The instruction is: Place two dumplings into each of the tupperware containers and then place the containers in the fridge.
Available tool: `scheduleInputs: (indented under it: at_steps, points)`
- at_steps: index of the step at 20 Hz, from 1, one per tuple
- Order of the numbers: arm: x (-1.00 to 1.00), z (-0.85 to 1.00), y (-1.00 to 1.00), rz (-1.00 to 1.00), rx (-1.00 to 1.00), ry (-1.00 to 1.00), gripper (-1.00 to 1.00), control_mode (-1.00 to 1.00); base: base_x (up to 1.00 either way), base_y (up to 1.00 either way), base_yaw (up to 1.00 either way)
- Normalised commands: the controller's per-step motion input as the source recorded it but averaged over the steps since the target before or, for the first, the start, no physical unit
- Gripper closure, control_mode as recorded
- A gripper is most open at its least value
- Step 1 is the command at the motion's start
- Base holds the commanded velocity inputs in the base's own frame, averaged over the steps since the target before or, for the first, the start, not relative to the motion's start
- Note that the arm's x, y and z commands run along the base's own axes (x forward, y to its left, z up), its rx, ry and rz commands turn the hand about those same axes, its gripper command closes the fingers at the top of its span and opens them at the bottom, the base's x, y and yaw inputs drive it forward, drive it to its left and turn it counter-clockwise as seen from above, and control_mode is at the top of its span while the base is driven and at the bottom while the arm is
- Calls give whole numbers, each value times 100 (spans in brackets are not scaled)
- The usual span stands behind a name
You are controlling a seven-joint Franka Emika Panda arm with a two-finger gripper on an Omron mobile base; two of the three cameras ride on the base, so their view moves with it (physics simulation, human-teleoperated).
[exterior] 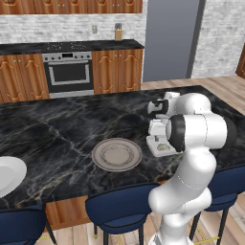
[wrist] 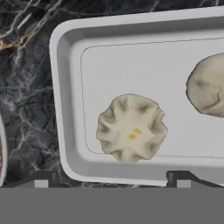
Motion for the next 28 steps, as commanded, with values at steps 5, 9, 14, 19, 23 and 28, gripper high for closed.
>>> scheduleInputs:
  at_steps: [5,9,14,19,23,28]
  points:
    - [10,-1,63,-8,-3,-17,-100,-100,0,0,0]
    - [18,0,16,-1,-1,7,-100,-100,0,0,0]
    - [14,-50,39,0,-12,1,-100,-100,0,0,0]
    - [1,-22,11,-2,-8,0,-100,-100,0,0,0]
    - [0,-9,0,0,0,6,-100,-100,0,0,0]
    - [0,-37,0,-1,0,1,-100,-100,0,0,0]
